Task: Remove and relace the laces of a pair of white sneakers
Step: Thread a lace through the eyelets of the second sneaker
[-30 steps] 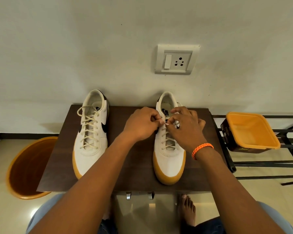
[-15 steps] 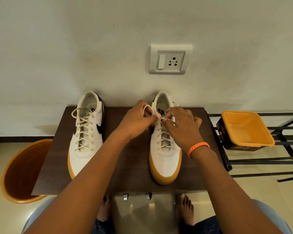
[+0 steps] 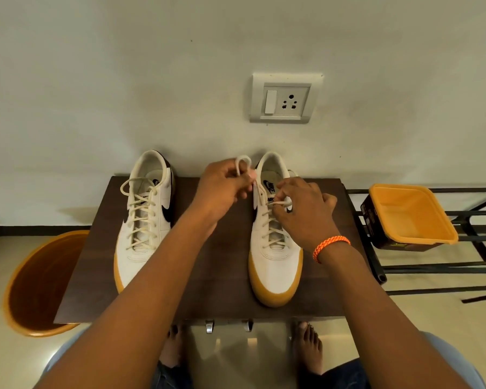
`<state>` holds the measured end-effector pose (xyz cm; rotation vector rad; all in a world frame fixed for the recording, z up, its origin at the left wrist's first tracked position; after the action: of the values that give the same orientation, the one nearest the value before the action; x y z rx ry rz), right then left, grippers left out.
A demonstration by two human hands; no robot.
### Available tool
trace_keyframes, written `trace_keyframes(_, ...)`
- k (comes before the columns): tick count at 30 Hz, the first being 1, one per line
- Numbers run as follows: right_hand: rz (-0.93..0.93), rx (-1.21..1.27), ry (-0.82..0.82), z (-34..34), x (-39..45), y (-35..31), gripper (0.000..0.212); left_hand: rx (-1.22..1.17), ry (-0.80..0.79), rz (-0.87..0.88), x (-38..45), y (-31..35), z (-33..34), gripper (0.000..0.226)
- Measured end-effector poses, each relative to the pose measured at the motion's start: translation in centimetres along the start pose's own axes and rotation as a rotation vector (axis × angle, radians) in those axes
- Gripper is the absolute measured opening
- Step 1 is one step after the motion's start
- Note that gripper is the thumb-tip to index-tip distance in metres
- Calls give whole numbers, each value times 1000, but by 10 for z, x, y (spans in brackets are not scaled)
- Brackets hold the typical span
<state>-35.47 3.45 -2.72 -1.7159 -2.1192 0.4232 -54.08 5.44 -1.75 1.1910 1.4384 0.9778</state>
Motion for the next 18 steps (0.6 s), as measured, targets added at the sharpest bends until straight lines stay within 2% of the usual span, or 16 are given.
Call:
trace_keyframes(2,3,-8,-3,1,1,1,14,-213,5,-10,0,3,-6,12)
trace_keyframes(4,8,7,-3,1,1,1,17,-281,-1,-34,1,1,-5,12)
trace_keyframes(10,23,90,22,0,2,4,10,241,-68,-69,-1,-11,10,17)
trace_keyframes(12,27,100,29,0,2,4,11,321,-89,-53,-3,-15,16,15)
trace_keyframes(16,26,84,9,3,2,3,11,435,-12,48,1,-17,18,15)
trace_keyframes(18,23,58,-8,4,2,4,12,419,-2,53,3,-17,17,12)
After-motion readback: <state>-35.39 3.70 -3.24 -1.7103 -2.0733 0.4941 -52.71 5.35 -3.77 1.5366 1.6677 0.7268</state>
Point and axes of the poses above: each hand's wrist, its own x-axis towards the middle knuckle, its own z-axis out of the palm, y = z × x, the point moved 5 cm from there along x, towards the middle knuckle, and after that the axes turned 6 degrees about -z, right-handed, at the moved point
